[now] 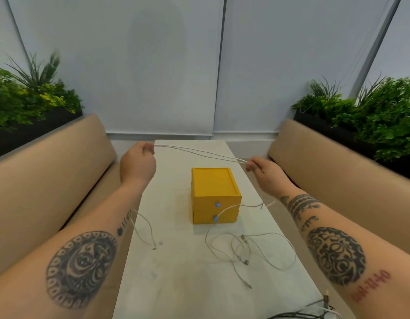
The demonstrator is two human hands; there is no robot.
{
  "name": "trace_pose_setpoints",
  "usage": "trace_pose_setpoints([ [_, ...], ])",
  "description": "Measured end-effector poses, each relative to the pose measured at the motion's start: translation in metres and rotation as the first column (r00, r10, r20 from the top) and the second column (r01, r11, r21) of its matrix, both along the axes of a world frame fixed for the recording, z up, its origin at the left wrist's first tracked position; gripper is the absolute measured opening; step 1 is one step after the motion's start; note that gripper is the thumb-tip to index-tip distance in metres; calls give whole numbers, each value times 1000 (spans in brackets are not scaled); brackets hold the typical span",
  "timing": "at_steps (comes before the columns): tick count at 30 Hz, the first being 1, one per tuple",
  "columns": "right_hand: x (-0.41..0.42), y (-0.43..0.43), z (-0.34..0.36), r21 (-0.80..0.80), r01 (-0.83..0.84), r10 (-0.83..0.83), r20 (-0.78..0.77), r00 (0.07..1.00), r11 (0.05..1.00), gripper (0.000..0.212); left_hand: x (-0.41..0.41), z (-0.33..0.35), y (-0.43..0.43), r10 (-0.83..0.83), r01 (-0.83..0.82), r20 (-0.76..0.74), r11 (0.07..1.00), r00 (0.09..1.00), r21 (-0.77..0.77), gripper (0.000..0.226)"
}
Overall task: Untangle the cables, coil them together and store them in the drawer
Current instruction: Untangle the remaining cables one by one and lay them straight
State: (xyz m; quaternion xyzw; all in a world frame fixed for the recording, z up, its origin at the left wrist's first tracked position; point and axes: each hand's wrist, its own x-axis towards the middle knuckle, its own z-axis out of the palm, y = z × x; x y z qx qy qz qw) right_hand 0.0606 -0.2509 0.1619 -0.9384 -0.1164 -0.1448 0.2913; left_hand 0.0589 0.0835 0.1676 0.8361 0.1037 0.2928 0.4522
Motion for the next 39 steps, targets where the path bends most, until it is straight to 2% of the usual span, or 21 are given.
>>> trace_pose_setpoints([
  [6, 2, 13, 14, 184, 31, -39, 39, 998, 982, 27, 5, -33, -4, -184, 174, -182, 982, 966, -66, 31],
  [10, 2, 24, 32, 149, 23, -40, 112, 993, 989, 27, 0, -34, -14, -256, 251, -276, 966, 926, -53, 30],
  [15, 0, 31, 46, 126, -5, -14, 154, 988, 992, 29, -7, -7, -41, -210, 227, -224, 973, 952, 53, 61],
  [18, -1, 35, 52, 78, -62, 51, 136, 989, 995, 29, -17, 11, -63, -303, 307, -61, 951, 951, 49, 62],
  [20, -2, 41, 54, 15, -108, 105, 115, 988, 994, 28, -24, 18, -77, -476, 476, 17, 879, 879, -5, 65],
  [23, -5, 50, 58, -12, -175, 175, 126, 976, 985, 26, -24, 22, -95, -643, 649, -99, 759, 760, 50, 61],
  [26, -8, 46, 63, 17, -206, 203, 111, 973, 978, 25, -24, 20, -101, -599, 617, -153, 774, 786, 141, 37],
  [30, -12, 27, 62, -123, -229, 233, 17, 972, 966, 23, -23, 24, -84, -462, 479, -143, 787, 875, 389, 26],
  [32, -12, 16, 60, -112, -188, 194, 45, 980, 976, 23, -17, 33, -72, -372, 354, -34, 846, 928, 400, 20],
  [35, -13, 3, 58, -39, -137, 139, 75, 987, 990, 25, -12, 45, -63, -291, 224, 115, 890, 950, 396, 24],
  [39, -14, 4, 57, -4, -137, 137, 64, 988, 991, 26, -10, 47, -63, -259, 175, 155, 893, 953, 416, 24],
])
